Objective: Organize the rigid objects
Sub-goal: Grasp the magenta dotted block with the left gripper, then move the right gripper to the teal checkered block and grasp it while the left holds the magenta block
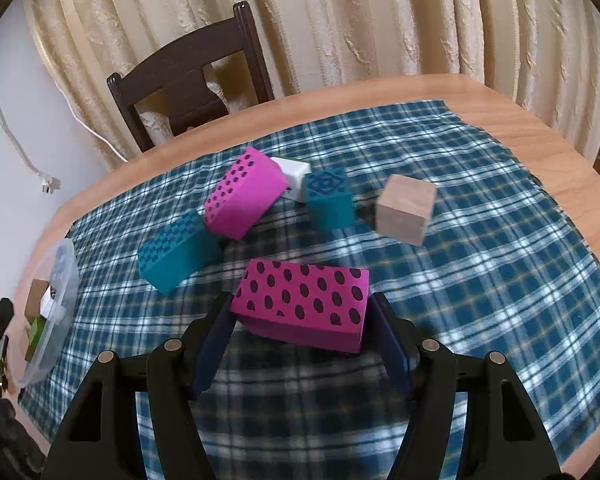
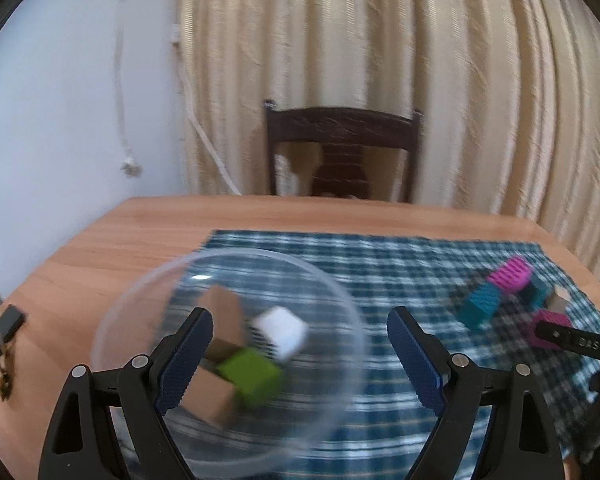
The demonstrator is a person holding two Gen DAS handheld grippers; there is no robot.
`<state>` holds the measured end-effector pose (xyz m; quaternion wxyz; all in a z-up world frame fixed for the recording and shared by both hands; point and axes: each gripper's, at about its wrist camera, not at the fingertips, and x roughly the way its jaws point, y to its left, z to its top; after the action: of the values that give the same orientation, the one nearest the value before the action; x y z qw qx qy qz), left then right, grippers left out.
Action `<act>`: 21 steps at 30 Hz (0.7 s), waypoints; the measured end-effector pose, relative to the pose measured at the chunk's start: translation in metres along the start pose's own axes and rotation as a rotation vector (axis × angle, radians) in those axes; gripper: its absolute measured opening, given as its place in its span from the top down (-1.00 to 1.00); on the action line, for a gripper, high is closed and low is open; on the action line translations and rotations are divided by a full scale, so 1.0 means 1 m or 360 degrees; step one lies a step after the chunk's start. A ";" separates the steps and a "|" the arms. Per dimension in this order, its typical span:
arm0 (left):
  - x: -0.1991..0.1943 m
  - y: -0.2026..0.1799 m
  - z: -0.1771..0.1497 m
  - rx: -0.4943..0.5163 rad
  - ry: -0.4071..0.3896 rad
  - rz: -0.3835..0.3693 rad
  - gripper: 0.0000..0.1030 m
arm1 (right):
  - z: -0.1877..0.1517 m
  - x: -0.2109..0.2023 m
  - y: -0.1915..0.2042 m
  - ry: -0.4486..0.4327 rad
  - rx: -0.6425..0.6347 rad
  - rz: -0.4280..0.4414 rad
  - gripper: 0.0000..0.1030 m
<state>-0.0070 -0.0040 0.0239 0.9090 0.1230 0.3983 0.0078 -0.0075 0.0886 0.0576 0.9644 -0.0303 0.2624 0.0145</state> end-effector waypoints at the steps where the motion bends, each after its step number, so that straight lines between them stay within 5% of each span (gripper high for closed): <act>1: -0.001 -0.003 0.000 0.0005 -0.0002 0.0002 -0.32 | 0.000 0.001 -0.005 0.0022 0.0008 -0.0034 -0.78; 12: -0.009 -0.023 -0.003 0.0018 -0.0004 0.0081 -0.32 | 0.003 0.023 -0.079 0.0245 0.0171 -0.0291 -0.78; 21: -0.010 -0.024 -0.004 0.0016 -0.0003 0.0102 -0.32 | 0.009 0.054 -0.119 0.0373 0.0281 -0.0252 -0.78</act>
<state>-0.0187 -0.0272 0.0237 0.9080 0.1403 0.3933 0.0346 0.0491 -0.0290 0.0436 0.9243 0.0324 0.3700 -0.0884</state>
